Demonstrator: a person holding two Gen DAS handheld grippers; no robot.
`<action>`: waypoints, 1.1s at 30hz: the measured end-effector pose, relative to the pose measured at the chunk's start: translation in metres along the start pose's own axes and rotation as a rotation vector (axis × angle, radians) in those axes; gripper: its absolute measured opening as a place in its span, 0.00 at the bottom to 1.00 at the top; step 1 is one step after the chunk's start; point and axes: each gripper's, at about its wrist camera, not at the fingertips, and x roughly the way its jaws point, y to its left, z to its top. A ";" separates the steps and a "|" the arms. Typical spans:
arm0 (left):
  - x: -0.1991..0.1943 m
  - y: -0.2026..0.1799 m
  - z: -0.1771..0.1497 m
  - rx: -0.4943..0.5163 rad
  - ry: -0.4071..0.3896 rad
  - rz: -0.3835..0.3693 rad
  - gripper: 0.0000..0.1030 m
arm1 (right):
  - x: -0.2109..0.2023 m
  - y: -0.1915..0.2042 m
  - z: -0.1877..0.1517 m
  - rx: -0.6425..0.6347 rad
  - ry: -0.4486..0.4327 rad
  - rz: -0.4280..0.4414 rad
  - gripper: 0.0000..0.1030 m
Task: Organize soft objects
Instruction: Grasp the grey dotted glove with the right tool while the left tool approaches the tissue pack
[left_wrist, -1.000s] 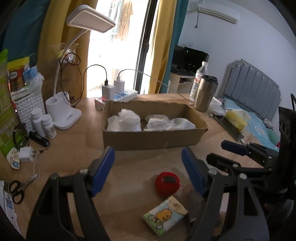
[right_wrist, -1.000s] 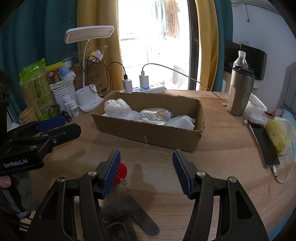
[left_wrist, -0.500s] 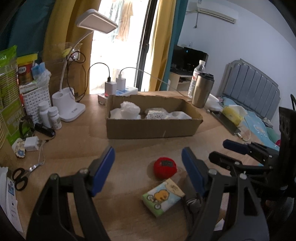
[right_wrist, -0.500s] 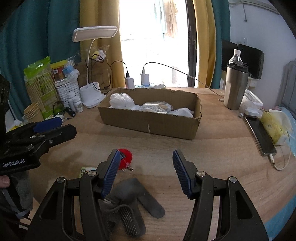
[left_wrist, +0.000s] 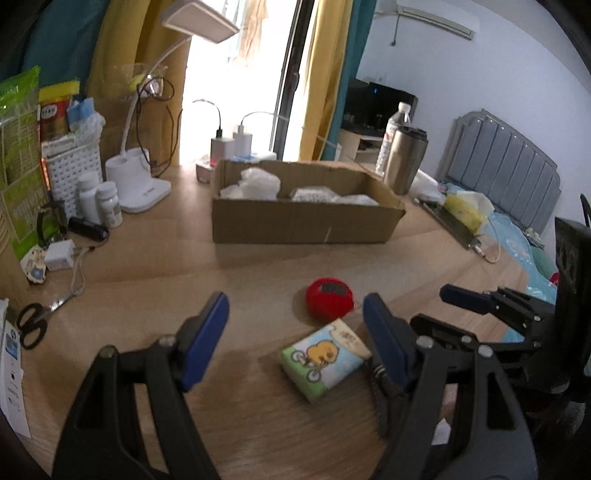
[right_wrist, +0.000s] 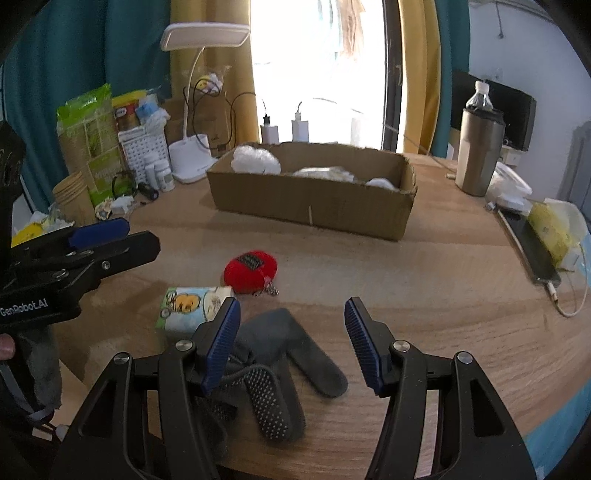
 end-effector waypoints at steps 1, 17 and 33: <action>0.002 0.000 -0.002 -0.001 0.007 0.000 0.74 | 0.001 0.001 -0.002 -0.001 0.006 0.003 0.60; 0.016 0.003 -0.026 -0.018 0.072 -0.009 0.74 | 0.025 0.013 -0.014 -0.030 0.078 0.060 0.60; 0.026 0.003 -0.030 -0.015 0.102 -0.006 0.74 | 0.035 0.022 -0.020 -0.036 0.102 0.130 0.59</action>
